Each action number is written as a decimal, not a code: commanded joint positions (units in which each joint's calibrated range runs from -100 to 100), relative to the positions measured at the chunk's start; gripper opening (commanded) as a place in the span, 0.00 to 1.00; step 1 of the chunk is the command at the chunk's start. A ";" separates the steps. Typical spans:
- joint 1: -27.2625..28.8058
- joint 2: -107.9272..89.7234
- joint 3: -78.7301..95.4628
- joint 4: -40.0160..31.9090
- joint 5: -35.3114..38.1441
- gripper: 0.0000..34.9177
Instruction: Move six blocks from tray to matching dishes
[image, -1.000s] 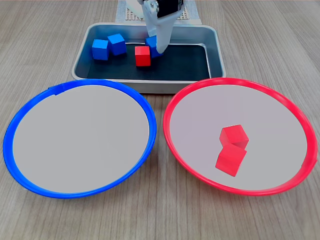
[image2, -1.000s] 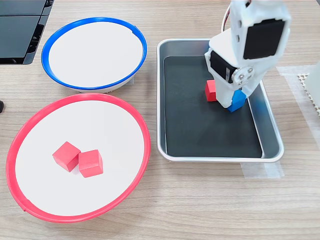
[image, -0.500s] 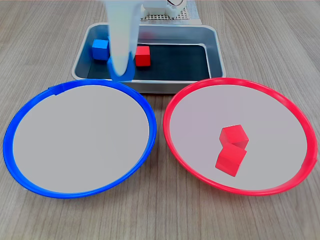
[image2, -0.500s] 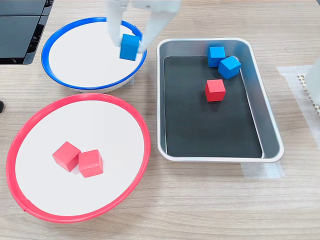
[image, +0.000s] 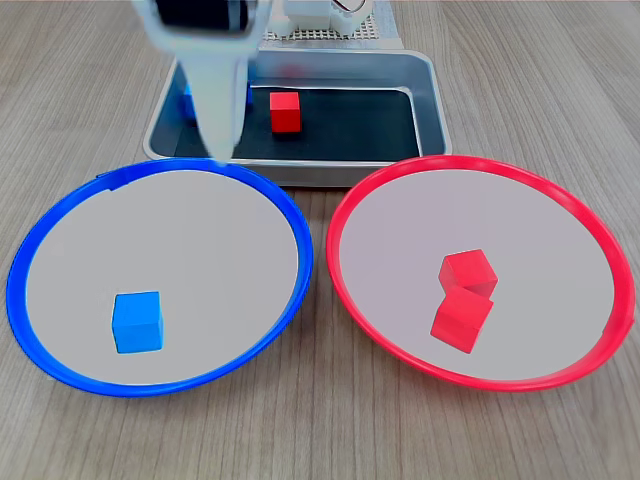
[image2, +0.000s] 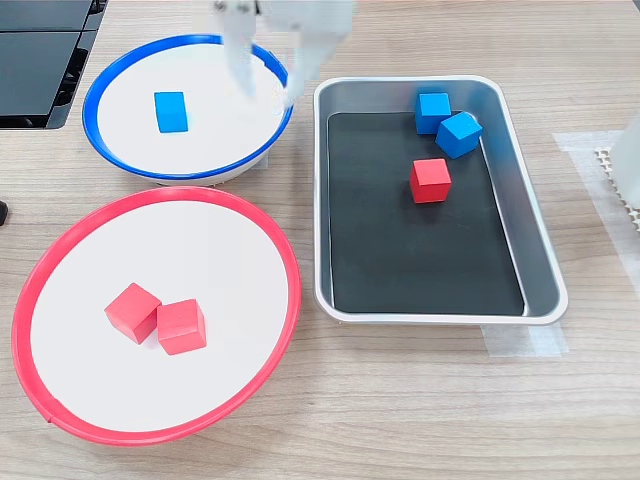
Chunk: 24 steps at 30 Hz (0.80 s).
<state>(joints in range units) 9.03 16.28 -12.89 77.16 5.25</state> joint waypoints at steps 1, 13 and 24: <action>2.50 -17.09 13.84 9.63 6.15 0.01; 1.47 -34.24 54.99 -7.45 12.45 0.48; -1.73 -32.36 63.00 -15.87 11.43 0.37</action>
<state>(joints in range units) 7.61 -16.45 49.91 62.64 17.12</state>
